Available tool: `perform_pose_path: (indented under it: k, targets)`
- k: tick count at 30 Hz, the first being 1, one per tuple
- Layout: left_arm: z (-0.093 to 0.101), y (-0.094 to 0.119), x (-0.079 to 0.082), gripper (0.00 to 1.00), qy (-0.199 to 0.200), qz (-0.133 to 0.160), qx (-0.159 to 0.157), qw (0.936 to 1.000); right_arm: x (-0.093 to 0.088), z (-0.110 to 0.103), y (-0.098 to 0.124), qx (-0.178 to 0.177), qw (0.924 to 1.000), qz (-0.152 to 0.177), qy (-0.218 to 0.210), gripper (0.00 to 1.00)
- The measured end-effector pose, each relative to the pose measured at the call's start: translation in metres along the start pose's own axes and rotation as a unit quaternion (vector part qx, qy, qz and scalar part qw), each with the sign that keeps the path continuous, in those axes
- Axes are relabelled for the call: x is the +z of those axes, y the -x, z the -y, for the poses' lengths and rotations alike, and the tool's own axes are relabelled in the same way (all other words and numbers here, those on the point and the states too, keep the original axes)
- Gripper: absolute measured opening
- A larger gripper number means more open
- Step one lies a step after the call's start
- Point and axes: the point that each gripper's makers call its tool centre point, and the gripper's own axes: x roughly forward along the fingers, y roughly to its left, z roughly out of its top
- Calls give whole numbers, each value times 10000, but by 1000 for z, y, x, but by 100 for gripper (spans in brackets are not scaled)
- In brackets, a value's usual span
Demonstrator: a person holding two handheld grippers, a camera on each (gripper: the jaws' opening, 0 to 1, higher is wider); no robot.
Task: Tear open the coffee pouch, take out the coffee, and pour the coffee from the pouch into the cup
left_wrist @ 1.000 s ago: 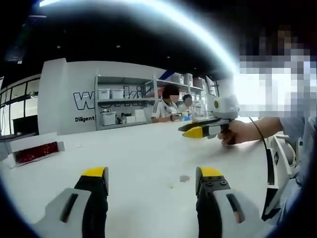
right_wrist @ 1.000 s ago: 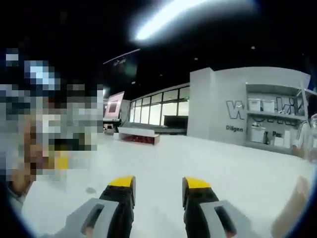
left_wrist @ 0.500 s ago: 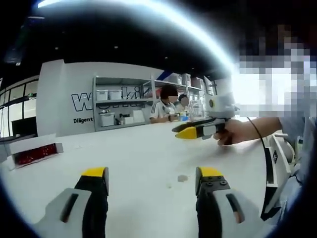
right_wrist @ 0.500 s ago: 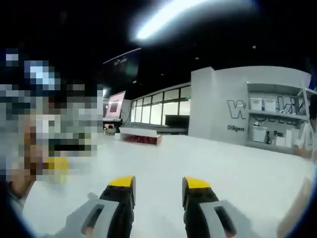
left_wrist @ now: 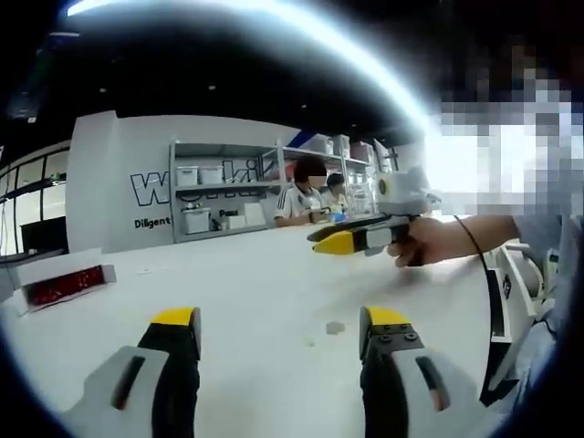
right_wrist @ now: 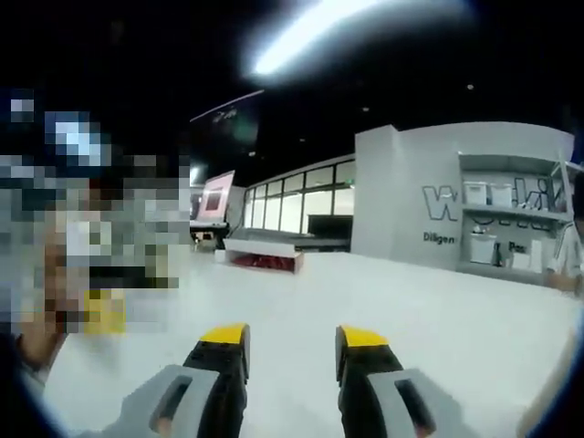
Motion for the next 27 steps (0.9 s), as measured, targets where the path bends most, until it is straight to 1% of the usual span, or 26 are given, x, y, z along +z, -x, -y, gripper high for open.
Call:
perform_pose_path:
  k: [10,27]
  targets:
    - [0,0,0,72,-34,-12,7,10000,0,-4,-9,57,10000,29,-27,38]
    - [1,-1,-1,73,-45,-23,-15,10000,-2,-6,-20,56,10000,1,-37,39]
